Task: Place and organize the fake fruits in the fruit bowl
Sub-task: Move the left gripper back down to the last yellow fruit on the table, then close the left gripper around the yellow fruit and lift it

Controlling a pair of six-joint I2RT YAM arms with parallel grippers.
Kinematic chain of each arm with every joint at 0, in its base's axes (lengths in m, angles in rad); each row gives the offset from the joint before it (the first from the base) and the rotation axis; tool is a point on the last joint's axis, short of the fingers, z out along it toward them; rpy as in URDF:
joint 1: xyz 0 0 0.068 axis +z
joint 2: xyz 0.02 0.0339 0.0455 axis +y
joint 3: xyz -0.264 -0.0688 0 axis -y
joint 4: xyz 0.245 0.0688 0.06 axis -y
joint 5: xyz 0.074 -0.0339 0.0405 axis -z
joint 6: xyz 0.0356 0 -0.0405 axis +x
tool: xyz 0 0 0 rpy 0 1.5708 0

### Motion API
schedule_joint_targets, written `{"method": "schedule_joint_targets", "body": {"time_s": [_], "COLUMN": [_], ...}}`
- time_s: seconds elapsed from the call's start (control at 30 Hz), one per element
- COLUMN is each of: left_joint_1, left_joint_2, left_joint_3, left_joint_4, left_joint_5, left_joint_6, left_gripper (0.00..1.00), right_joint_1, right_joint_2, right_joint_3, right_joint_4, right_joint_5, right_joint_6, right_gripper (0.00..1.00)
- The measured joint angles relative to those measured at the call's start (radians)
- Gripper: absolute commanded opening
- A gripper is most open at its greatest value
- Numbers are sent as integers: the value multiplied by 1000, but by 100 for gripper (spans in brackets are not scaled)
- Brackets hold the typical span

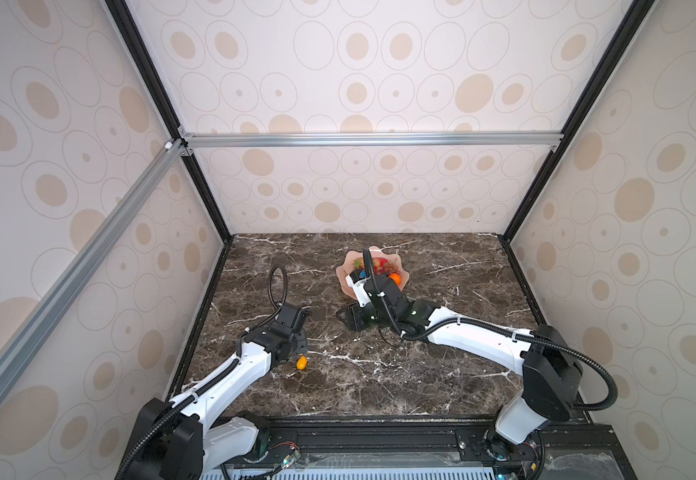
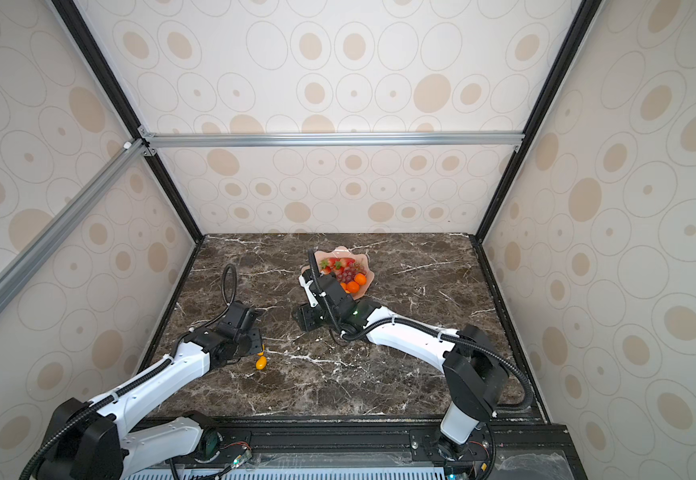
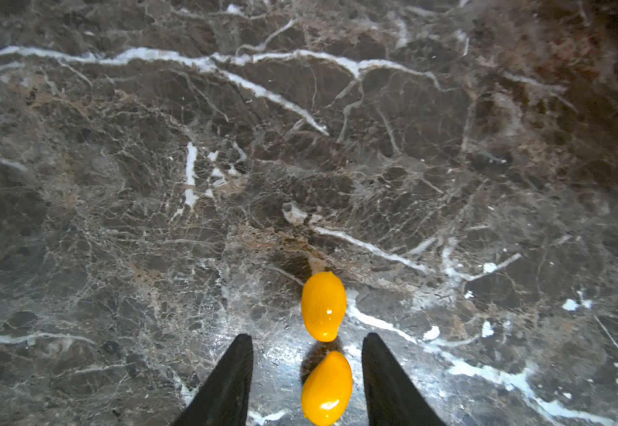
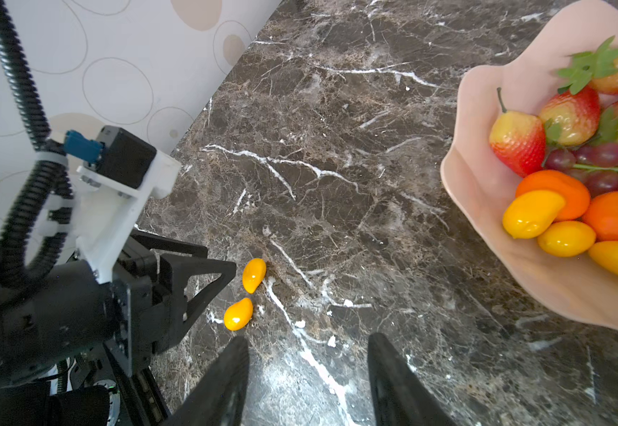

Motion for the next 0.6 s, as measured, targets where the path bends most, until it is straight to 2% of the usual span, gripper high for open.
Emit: {"method": "schedule_joint_targets", "body": {"time_s": [0.3, 0.6], "left_joint_1": [25, 25], "left_joint_2": [85, 148], "left_joint_3": [-1, -1], "left_joint_4": [71, 89], "left_joint_5": [62, 72], "left_joint_6": [24, 35], "left_gripper": [46, 45], "right_joint_1": [0, 0], "right_joint_2": [-63, -113], "right_joint_3": [-82, -139], "right_joint_4": [68, 94], "right_joint_5": [22, 78], "right_joint_6": [-16, -3], "right_gripper": [75, 90]}}
